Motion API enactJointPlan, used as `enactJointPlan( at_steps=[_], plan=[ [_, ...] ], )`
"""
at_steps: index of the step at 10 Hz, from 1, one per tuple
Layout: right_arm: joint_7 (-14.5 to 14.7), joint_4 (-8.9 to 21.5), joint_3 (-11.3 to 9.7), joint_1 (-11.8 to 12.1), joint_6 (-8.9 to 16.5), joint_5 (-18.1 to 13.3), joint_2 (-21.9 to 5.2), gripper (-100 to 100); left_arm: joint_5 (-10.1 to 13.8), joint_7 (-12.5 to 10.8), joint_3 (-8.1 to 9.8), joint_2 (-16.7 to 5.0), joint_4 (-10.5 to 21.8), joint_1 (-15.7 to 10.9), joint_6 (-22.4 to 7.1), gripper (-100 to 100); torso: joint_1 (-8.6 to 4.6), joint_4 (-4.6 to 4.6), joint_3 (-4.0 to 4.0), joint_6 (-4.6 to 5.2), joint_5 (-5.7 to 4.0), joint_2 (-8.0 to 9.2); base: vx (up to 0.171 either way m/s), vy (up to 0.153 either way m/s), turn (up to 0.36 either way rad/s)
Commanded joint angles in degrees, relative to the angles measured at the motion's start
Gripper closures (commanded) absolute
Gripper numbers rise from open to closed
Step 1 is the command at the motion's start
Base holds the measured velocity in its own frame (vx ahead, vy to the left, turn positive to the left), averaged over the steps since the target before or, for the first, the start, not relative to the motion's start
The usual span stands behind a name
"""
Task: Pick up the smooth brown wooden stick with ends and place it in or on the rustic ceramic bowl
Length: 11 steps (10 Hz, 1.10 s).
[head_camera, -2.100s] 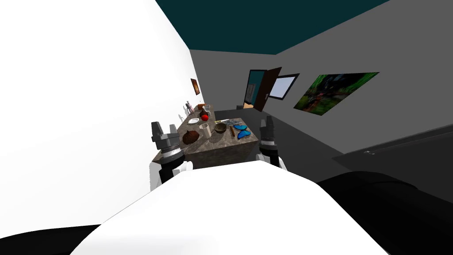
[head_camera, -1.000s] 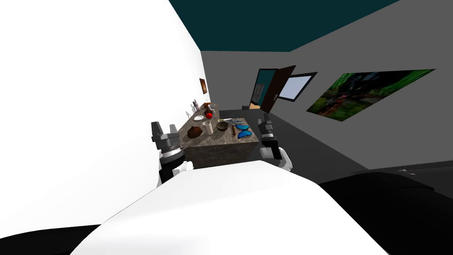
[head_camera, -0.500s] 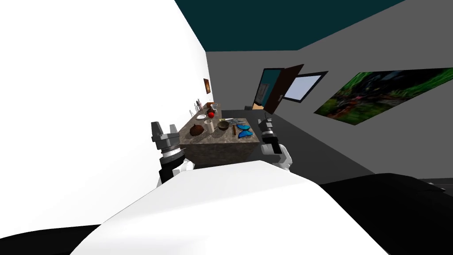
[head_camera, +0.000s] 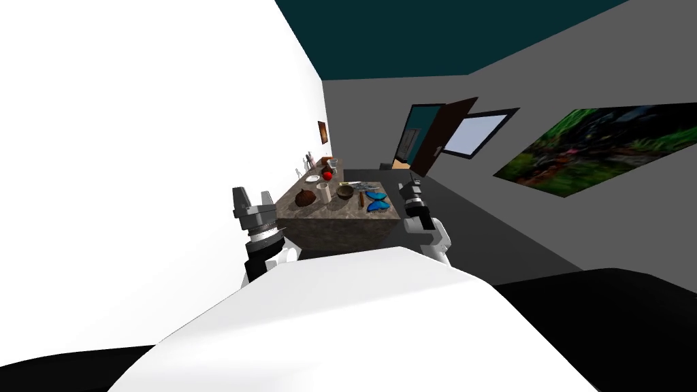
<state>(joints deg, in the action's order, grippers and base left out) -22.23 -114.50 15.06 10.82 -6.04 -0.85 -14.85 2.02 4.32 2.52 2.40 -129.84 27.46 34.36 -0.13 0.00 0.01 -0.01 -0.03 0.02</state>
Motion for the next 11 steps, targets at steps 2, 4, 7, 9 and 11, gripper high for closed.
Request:
enactJointPlan(
  at_steps=[2, 4, 7, 9, 11],
  plan=[
    [-4.61, 2.27, 1.61, -2.74, 4.35, 0.67, -0.88, -100, 0.00, 0.00, 0.01, 0.00, 0.00, 0.01, 0.00, 0, -0.03, 0.00, 0.01, 0.04, -0.01, 0.02, -0.036, -0.050, 0.163],
    [-7.04, 2.27, 1.61, -2.74, 6.49, 0.67, -0.88, -100, 0.00, 0.00, 0.01, 0.00, 0.00, 0.01, 0.00, 0, -0.10, 0.01, 0.02, 0.04, -0.03, 0.04, -0.024, -0.039, 0.053],
    [-11.28, 4.16, 2.83, -4.77, 10.52, 1.32, -1.77, -100, 0.00, 0.00, 0.01, 0.00, 0.00, 0.01, 0.00, 0, -0.02, 0.01, 0.02, 0.05, -0.01, 0.03, -0.026, -0.027, 0.106],
    [-15.08, 6.10, 4.02, -6.79, 14.05, 2.03, -2.66, -100, 0.00, 0.00, 0.00, 0.00, 0.00, 0.00, 0.00, 0, 0.01, -0.01, -0.01, -0.01, 0.00, -0.02, -0.025, -0.032, 0.182],
    [-17.89, 8.11, 5.17, -8.80, 16.95, 2.79, -3.56, -100, 0.00, 0.00, 0.01, 0.00, 0.00, 0.01, 0.00, 0, 0.03, -0.01, -0.01, 0.07, -0.01, -0.02, -0.023, -0.018, 0.116]
  ],
)
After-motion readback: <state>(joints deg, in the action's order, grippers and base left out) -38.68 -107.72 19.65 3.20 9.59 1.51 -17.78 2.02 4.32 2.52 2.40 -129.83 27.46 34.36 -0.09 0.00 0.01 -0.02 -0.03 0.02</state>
